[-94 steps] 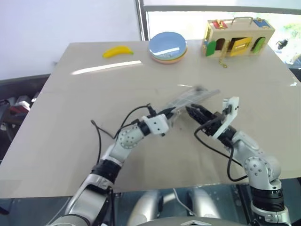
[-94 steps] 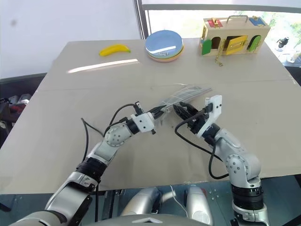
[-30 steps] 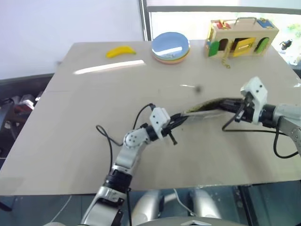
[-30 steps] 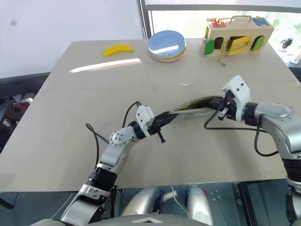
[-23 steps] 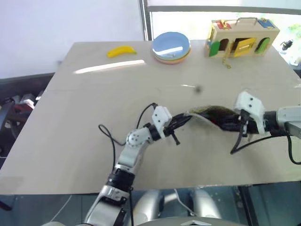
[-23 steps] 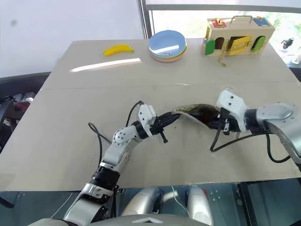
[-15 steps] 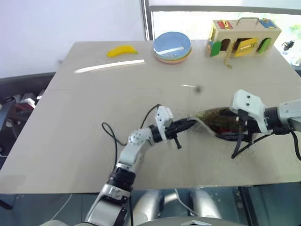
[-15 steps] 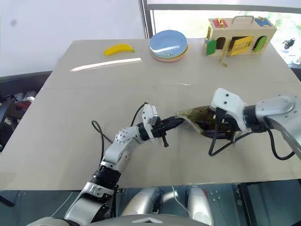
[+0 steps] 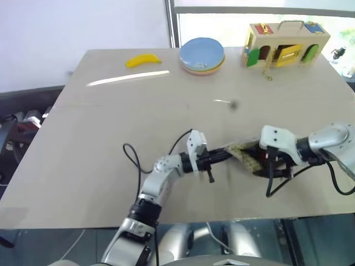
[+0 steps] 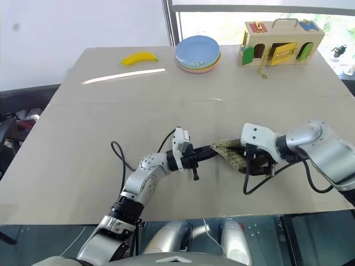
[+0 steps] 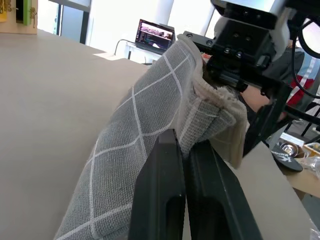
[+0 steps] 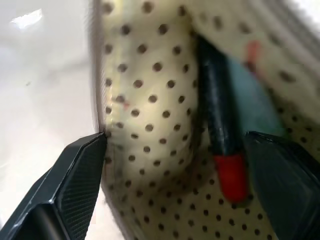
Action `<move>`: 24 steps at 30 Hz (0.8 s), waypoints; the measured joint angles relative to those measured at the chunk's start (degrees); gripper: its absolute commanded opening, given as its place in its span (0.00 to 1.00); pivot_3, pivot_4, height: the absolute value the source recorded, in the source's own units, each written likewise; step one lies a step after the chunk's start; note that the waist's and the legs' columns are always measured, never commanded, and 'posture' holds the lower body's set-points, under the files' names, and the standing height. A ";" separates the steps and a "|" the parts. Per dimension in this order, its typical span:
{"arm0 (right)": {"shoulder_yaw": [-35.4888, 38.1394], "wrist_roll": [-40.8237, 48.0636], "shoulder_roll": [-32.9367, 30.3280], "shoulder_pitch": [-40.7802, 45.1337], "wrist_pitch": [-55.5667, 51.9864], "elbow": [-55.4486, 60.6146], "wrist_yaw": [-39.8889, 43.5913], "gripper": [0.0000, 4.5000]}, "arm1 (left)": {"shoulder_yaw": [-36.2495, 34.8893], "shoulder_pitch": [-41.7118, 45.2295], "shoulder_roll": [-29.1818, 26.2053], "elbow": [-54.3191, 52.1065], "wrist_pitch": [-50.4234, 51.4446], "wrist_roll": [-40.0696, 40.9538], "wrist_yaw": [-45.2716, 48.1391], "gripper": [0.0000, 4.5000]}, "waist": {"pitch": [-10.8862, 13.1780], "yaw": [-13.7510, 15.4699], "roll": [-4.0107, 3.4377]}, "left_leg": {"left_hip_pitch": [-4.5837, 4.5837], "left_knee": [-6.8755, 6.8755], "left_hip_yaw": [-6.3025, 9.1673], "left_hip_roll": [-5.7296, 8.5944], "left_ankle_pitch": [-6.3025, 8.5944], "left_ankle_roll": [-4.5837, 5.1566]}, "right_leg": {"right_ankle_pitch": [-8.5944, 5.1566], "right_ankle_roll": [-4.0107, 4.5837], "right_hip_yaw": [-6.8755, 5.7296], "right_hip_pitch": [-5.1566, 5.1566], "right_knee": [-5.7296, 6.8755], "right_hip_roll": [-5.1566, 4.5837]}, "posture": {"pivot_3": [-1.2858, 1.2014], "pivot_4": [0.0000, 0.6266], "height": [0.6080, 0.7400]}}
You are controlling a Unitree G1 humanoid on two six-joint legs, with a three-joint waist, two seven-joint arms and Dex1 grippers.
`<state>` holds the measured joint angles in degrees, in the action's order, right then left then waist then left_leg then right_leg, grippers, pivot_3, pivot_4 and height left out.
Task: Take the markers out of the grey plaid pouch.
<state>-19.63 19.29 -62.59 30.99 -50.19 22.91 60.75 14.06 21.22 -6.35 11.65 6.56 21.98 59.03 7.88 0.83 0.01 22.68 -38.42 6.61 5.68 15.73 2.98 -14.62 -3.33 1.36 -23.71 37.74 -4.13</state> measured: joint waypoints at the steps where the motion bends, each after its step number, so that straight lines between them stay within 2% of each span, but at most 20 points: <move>1: 0.27 0.00 0.18 0.07 -0.07 -0.55 -0.09 0.98 | -0.06 0.00 0.00 0.18 0.01 0.02 0.19 0.00 | 0.00 0.01 0.00 | 0.00 0.00 0.00 0.00 0.00 0.00 | 0.00 0.00 0.00 0.00 0.00 0.00 | 0.52 0.24 1.00; 6: 8.50 2.66 5.74 0.15 -5.10 -4.96 -4.44 0.98 | -0.72 -0.03 -0.47 0.77 0.53 0.12 2.01 0.00 | 0.00 -0.01 0.00 | 0.00 0.02 0.01 0.00 0.00 0.00 | 0.00 0.00 0.01 -0.01 0.02 0.00 | 0.52 0.24 1.00; 10: 16.08 6.15 7.60 -0.58 -9.86 -5.75 -7.25 0.98 | -0.83 0.37 -0.55 1.59 0.60 0.29 3.31 0.00 | 0.00 0.09 0.01 | 0.04 0.02 0.06 0.02 0.00 0.00 | 0.00 0.00 -0.03 0.00 -0.03 -0.02 | 0.52 0.24 1.00; 14: 23.25 8.99 14.34 -1.54 -13.53 -7.71 -12.57 0.98 | -1.86 1.54 -0.25 2.67 1.77 0.81 4.01 0.00 | -0.01 -0.02 0.01 | 0.03 0.01 0.06 0.02 0.00 0.00 | 0.00 0.01 -0.01 -0.01 0.03 -0.01 | 0.52 0.24 1.00; 17: 22.51 8.19 16.04 -4.15 -12.51 -8.23 -15.23 0.98 | -2.36 2.34 -0.10 3.09 3.56 1.54 4.82 0.00 | 0.00 -0.03 0.00 | 0.04 0.01 0.04 0.03 0.00 0.00 | 0.00 0.00 -0.01 -0.03 0.04 -0.01 | 0.52 0.24 1.00; 20: 17.98 5.78 15.58 -4.47 -9.23 -6.69 -15.41 0.98 | -2.86 3.25 -0.07 3.12 7.41 3.68 5.84 0.00 | 0.00 -0.21 0.00 | 0.04 0.00 0.02 0.03 0.00 0.00 | 0.00 0.00 0.01 -0.05 0.06 0.00 | 0.52 0.24 1.00; 24: 9.43 0.42 9.24 -3.88 -3.23 -3.87 -12.12 0.98 | -3.22 3.81 0.07 2.13 13.89 7.68 7.02 0.00 | 0.01 -0.10 -0.02 | 0.05 -0.01 0.04 0.03 0.00 0.00 | 0.00 0.00 -0.04 -0.06 0.05 0.00 | 0.52 0.24 1.00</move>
<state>-10.20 19.71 -53.34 27.11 -53.42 19.04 48.64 10.84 25.04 -6.29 13.77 20.44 29.65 66.04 7.88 0.72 -0.01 22.73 -38.43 6.65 5.71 15.72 2.98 -14.62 -3.33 1.32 -23.76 37.79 -4.13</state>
